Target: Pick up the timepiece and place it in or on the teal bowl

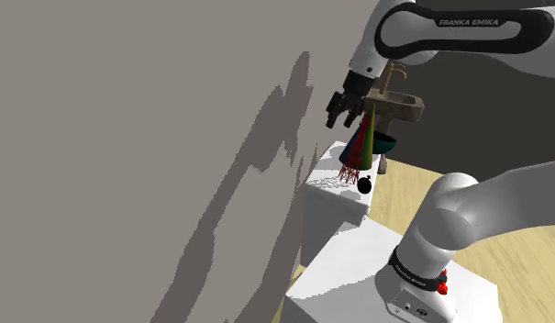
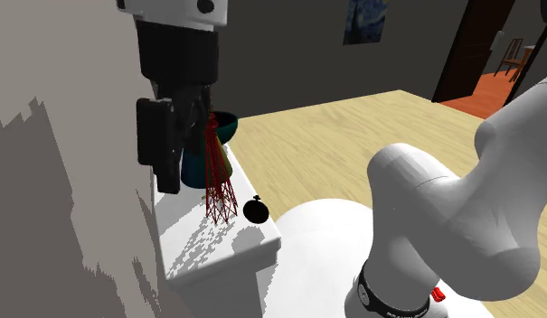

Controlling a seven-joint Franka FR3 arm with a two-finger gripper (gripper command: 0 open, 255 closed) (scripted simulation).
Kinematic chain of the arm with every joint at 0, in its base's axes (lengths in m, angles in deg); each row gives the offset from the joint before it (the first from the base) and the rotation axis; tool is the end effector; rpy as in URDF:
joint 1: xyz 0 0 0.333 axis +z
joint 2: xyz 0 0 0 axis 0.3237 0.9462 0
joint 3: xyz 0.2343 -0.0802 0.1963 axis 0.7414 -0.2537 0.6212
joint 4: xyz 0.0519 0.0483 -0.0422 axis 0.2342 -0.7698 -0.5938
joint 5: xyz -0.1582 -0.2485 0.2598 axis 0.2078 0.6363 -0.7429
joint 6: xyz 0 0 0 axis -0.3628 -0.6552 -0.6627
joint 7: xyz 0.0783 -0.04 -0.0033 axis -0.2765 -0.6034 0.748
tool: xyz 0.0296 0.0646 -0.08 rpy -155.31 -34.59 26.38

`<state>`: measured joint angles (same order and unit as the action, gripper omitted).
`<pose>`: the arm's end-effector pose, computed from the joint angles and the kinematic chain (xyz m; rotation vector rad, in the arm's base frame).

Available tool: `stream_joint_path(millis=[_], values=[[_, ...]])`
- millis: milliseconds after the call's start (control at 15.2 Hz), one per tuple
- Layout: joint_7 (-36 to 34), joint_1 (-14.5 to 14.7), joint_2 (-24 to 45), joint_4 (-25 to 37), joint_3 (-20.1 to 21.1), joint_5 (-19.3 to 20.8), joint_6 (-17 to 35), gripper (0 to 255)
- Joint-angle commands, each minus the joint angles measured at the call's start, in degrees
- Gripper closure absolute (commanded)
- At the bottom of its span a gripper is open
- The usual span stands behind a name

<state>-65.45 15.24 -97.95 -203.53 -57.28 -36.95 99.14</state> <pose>0.3144 -0.0726 0.5631 -2.9970 0.3473 -0.2226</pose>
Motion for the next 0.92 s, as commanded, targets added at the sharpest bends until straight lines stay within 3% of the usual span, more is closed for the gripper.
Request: stream_joint_path(millis=[0,858], values=[[0.8,-1.4,-0.5,-2.9,-1.8,0.9,2.0,0],[6.9,-11.8,3.1,-15.6,-14.8,8.0,15.1,0]])
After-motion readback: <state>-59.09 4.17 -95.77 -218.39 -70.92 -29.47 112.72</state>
